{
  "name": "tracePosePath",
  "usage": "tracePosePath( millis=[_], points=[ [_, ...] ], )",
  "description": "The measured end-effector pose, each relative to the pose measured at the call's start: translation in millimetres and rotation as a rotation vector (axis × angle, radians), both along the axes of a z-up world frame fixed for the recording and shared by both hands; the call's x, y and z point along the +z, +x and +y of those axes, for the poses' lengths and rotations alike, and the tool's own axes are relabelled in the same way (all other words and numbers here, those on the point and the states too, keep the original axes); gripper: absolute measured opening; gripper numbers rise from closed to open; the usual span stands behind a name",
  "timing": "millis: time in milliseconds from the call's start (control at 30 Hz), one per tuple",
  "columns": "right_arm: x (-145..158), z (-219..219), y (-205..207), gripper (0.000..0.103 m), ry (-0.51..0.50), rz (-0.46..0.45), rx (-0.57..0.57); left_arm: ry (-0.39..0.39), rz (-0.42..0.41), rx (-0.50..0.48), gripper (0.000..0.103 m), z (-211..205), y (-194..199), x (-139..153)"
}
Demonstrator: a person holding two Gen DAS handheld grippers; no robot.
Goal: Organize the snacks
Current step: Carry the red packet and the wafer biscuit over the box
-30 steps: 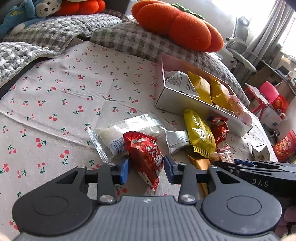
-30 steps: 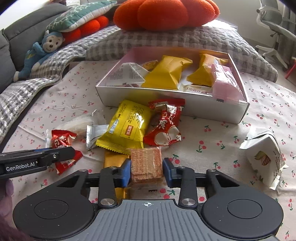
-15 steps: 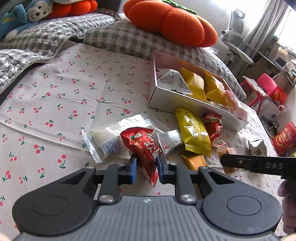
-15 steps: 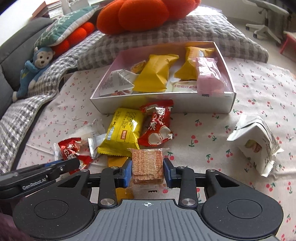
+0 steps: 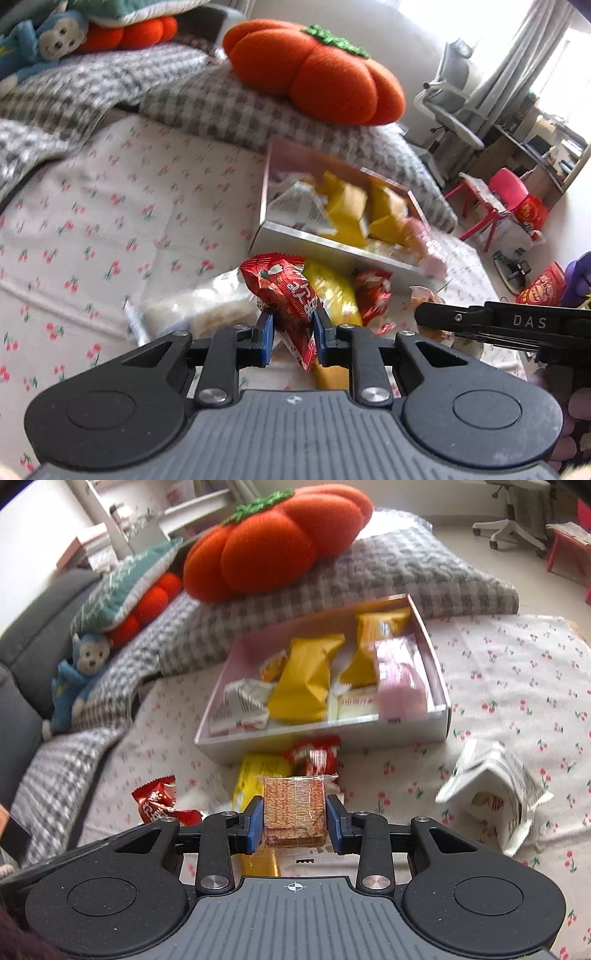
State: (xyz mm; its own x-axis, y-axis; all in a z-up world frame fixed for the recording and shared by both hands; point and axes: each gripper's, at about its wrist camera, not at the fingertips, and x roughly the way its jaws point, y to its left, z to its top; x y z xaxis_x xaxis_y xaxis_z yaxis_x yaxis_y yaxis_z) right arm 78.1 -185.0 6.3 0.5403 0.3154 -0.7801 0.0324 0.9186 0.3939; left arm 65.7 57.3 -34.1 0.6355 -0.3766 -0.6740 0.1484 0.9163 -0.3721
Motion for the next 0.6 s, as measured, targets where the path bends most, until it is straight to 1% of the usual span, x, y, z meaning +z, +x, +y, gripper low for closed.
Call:
tracePosePath(
  millis=[133,200,333,400,500,600],
  points=[
    [7,-10,9,0.034,0.03,-0.04,-0.04,-0.004,-0.031,-0.007,0.02,-9,12,8],
    [8,-15,14,0.034,0.058,-0.054,-0.063,-0.008,-0.019,0.01,0.02,-14,22,9],
    [6,-23,25,0.034,0.107,-0.076,-0.111,-0.046,0.014,0.05,0.02,-23,38,7],
    [4,-26,31,0.034,0.128,-0.087,-0.139,-0.04,-0.005,0.055,0.02,-31,44,9],
    [0,-29,38,0.034,0.147,-0.109,-0.17,-0.017,-0.055,0.053,0.02,-43,52,12],
    [-7,-31,45,0.034,0.162,-0.122,-0.193,-0.004,-0.08,0.047,0.02,-50,60,10]
  ],
)
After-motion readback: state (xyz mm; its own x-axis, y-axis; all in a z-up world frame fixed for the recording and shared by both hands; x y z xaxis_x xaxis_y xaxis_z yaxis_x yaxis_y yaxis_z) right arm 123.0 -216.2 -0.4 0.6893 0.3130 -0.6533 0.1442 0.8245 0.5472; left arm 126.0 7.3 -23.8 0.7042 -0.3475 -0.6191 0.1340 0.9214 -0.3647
